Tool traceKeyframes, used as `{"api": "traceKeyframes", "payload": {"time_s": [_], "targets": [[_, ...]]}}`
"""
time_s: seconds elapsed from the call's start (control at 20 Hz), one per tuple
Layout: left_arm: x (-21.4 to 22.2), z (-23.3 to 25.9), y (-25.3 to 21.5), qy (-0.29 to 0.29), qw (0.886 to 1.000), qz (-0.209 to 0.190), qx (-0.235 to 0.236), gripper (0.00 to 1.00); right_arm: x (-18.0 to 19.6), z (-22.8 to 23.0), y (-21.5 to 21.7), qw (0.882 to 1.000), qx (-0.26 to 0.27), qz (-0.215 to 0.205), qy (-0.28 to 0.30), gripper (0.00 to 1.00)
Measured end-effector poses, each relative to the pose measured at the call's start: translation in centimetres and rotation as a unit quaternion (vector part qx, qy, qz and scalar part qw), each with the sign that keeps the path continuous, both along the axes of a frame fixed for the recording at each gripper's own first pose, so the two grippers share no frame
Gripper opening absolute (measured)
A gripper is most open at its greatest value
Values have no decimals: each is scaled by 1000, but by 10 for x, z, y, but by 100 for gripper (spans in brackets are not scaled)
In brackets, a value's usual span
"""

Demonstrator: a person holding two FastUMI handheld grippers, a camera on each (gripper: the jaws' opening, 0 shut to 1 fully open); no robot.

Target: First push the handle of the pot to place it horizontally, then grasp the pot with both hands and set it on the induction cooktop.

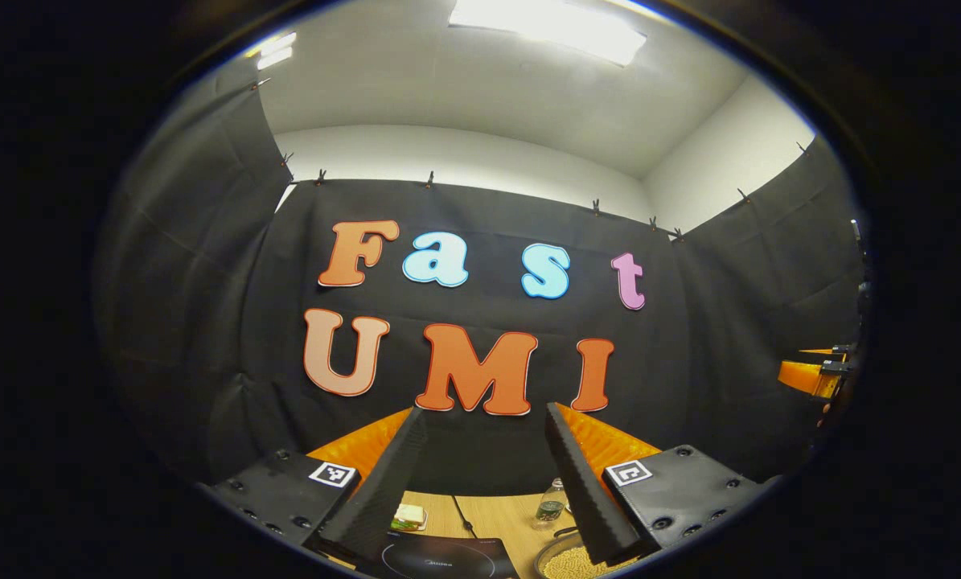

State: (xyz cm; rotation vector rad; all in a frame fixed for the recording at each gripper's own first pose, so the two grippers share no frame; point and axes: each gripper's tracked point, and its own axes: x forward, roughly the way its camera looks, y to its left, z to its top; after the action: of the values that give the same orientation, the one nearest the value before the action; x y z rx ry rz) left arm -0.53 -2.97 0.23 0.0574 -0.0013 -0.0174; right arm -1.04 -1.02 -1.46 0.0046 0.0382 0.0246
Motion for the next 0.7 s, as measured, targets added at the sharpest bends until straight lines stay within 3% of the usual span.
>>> {"api": "traceKeyframes", "payload": {"time_s": [0.4,0.7], "targets": [[-6,-2,9,-1,1000,4,-10,97,-7,-10,8,1000,6,14,10,95],[-9,-7,14,2,1000,5,-13,97,-3,-54,33,997,5,44,68,95]]}}
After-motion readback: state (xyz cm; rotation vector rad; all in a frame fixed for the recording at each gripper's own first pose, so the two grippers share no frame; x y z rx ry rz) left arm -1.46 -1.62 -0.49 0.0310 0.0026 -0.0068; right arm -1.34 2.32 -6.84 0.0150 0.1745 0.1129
